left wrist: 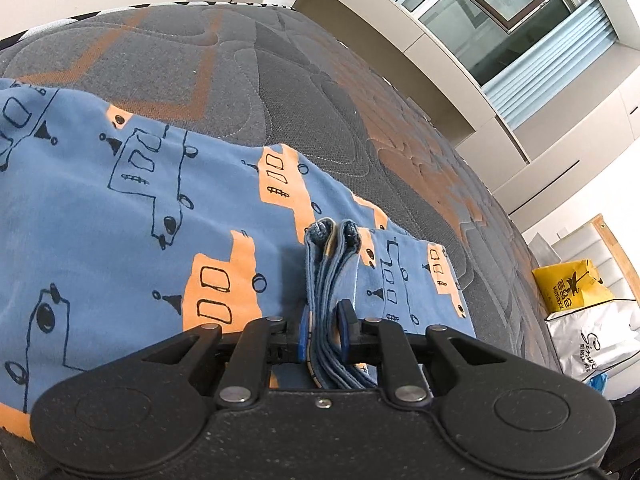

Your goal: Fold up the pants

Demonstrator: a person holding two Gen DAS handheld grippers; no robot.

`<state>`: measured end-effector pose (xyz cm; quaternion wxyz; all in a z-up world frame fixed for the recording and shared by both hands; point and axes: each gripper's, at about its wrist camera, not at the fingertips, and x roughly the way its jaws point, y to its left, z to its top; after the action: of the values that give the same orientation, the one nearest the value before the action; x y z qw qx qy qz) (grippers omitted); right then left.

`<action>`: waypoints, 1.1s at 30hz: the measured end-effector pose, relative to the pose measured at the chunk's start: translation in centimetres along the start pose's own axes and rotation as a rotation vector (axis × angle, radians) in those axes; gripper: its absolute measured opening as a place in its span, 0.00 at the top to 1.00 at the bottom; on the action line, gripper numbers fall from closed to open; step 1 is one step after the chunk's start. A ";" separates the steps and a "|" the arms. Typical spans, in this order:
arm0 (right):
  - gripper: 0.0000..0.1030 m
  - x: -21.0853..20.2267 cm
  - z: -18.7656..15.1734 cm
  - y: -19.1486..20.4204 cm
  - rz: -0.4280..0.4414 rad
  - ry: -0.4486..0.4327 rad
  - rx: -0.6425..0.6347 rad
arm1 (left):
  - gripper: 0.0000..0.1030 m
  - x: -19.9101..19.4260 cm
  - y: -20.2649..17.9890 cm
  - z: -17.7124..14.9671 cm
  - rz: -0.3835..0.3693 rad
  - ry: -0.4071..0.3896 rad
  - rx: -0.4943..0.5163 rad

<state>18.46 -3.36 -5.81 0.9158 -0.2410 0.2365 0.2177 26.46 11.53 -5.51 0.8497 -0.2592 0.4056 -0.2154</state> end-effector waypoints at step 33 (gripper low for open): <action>0.00 1.1 -4.0 -19.0 -0.202 0.002 0.529 | 0.01 -0.2 -6.4 -2.8 0.397 -0.236 0.266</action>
<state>27.74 -20.24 -3.02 0.9636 -0.0162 0.2610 0.0559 23.15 5.97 -2.93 0.9433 -0.0843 0.3145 -0.0642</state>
